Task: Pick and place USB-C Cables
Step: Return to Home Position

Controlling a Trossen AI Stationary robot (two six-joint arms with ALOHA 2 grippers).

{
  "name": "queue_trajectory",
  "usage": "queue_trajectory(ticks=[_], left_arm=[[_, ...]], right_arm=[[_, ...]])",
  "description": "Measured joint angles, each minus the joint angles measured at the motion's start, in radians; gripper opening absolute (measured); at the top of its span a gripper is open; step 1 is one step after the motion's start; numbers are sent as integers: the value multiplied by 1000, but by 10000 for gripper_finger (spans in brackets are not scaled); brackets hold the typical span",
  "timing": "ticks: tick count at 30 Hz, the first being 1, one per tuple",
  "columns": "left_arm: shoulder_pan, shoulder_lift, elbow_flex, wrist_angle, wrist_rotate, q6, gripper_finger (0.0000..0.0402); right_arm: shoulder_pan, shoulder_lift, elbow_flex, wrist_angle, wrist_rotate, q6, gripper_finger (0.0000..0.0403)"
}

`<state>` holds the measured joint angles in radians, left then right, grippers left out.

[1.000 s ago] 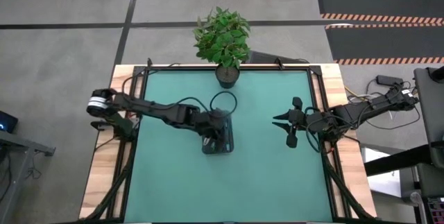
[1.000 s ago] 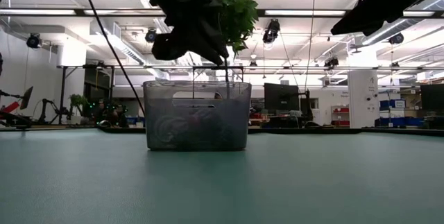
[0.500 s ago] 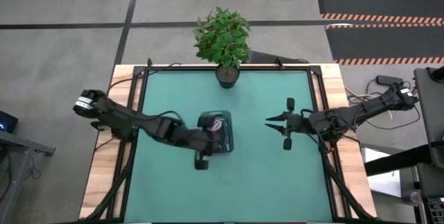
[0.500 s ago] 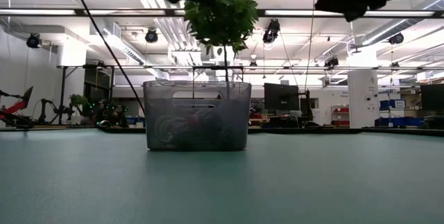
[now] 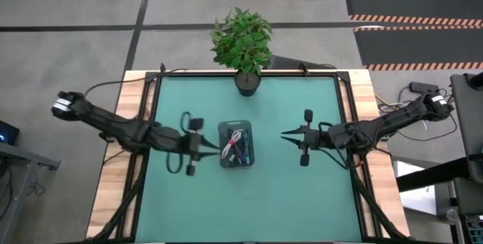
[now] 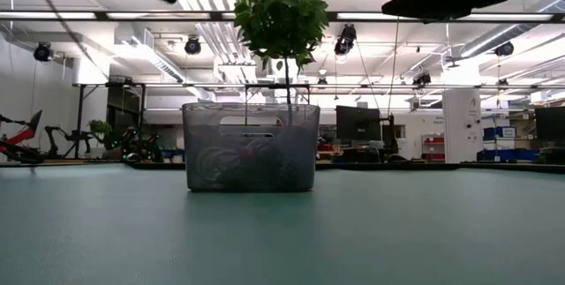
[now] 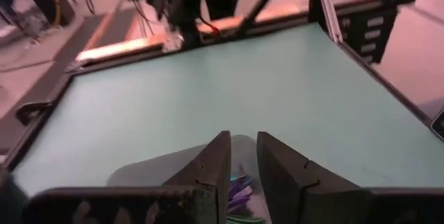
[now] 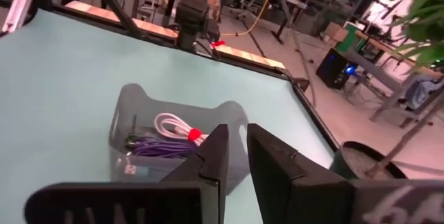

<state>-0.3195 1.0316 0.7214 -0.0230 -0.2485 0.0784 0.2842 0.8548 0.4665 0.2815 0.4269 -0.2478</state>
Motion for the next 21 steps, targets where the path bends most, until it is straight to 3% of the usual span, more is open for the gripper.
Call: queue_trajectory(ticks=[7, 21], left_arm=[[22, -288, -185, 45, 0, 7, 56], [31, -711, -426, 49, -24, 12, 56]], right_arm=[[-78, -38, -48, 13, -1, -7, 43], [-287, -192, -198, 91, -166, -14, 43]])
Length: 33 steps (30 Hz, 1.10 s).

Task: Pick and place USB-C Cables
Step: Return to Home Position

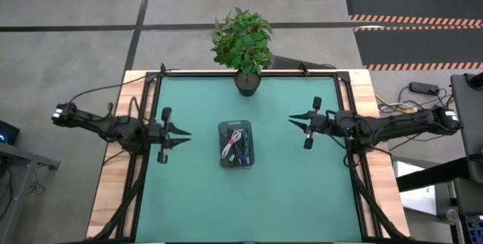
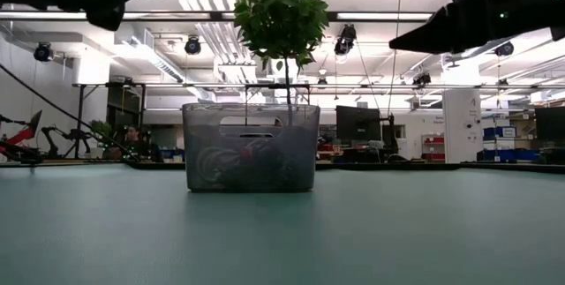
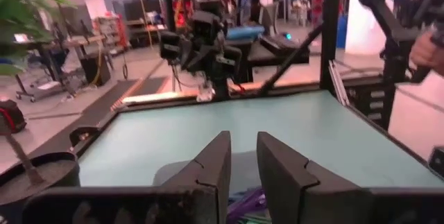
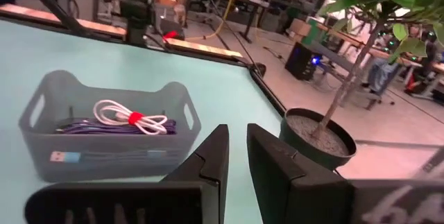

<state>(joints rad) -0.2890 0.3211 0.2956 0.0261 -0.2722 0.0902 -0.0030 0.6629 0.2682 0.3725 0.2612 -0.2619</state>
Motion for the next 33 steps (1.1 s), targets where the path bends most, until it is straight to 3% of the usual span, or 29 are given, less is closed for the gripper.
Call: queue_trajectory(ticks=[12, 27, 33], left_arm=[[0, -307, -135, -33, -24, 5, 56], [1, -303, -259, -35, -38, 14, 56], [1, -277, -287, 65, -80, 50, 56]], right_arm=[[-11, -238, -113, -23, -26, -13, 43], [-11, -529, -178, -162, -23, -88, 43], [-11, -613, -209, -166, 8, -129, 43]])
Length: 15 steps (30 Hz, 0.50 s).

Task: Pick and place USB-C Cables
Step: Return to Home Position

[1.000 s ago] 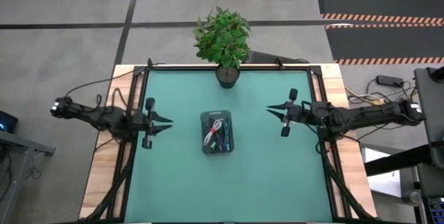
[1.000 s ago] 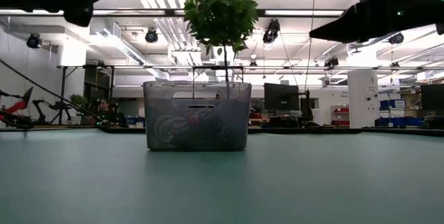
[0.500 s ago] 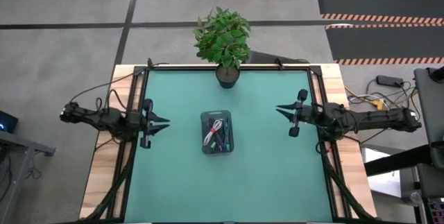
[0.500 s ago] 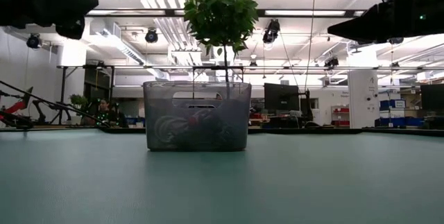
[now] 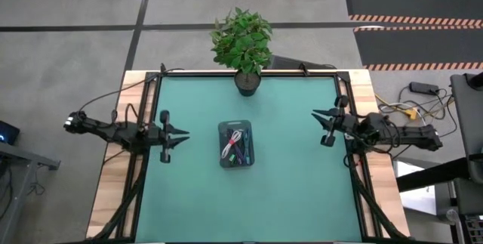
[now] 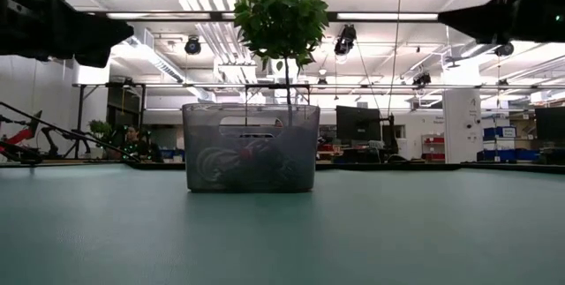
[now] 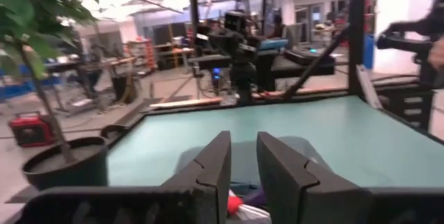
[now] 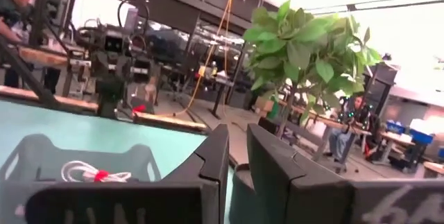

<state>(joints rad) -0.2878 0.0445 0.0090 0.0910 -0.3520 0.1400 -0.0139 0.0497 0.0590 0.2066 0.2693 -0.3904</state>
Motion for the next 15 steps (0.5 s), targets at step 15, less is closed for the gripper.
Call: queue_trajectory(ticks=[15], left_arm=[[0, 5, -1, 13, -41, -22, 56]], right_arm=[[0, -50, -46, 4, -100, 5, 43]])
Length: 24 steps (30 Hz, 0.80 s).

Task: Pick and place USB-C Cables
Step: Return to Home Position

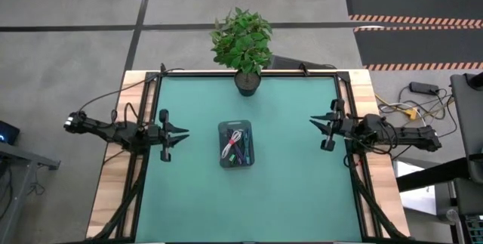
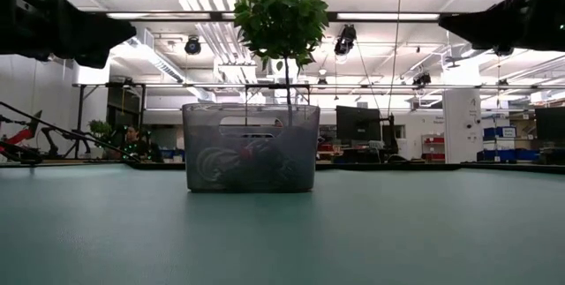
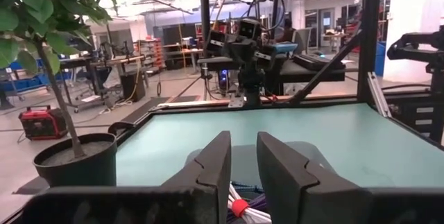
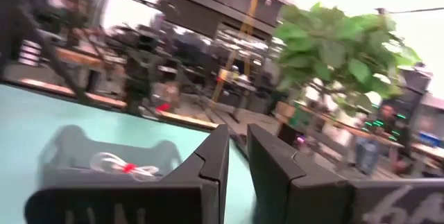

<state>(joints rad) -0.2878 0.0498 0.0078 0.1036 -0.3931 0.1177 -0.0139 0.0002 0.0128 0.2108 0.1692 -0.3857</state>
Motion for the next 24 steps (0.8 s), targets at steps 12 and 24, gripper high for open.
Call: queue_trajectory(ticks=[12, 24], left_arm=[[0, 2, 0, 0, 1, -6, 56], [0, 2, 0, 1, 2, -6, 56]], right_arm=[[0, 5, -1, -6, -56, 213, 43], [0, 35, -1, -5, -56, 411, 43]])
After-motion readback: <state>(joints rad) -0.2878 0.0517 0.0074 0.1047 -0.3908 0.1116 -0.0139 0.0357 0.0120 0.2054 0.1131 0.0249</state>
